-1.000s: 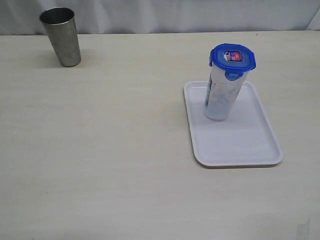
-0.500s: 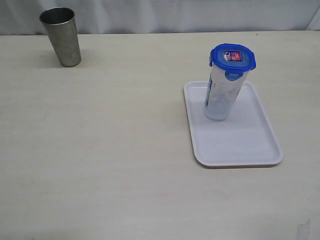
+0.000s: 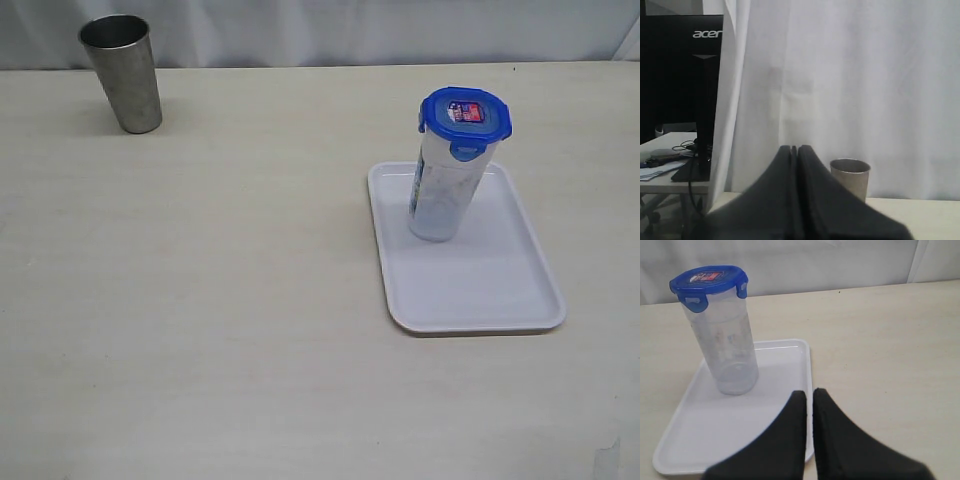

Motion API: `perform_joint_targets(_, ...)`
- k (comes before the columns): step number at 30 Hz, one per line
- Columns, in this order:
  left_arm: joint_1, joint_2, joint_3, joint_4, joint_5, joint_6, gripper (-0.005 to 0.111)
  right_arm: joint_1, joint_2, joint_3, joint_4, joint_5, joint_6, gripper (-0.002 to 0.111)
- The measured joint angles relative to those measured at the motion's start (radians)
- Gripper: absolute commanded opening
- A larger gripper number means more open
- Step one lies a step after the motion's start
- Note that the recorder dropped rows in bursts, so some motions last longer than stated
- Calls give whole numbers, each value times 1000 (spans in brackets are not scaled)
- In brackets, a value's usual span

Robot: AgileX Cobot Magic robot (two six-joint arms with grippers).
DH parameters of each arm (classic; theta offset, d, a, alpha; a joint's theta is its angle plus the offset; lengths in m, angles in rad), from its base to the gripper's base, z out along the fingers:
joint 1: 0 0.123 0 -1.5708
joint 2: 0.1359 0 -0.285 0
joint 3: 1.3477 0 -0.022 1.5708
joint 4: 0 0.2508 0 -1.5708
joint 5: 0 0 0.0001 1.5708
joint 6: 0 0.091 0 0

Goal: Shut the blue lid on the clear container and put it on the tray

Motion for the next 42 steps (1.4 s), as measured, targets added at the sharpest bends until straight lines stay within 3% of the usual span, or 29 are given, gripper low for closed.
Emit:
perform_joint_targets(9, 5, -17, 43, 204, 69, -222, 0, 0, 0, 0, 0, 0, 0, 4)
perform_joint_targets(16, 5, -17, 43, 218, 170, -196, 0, 0, 0, 0, 0, 0, 0, 4)
perform_joint_targets(24, 5, -17, 43, 225, 397, -158, 0, 0, 0, 0, 0, 0, 0, 4)
perform_joint_targets(32, 2, -17, 43, 225, 411, -158, 0, 0, 0, 0, 0, 0, 0, 4)
perform_joint_targets(38, -74, -17, 43, 228, 411, -157, 0, 0, 0, 0, 0, 0, 0, 4)
perform_joint_targets(42, -81, -17, 43, 228, 411, -157, 0, 0, 0, 0, 0, 0, 0, 4)
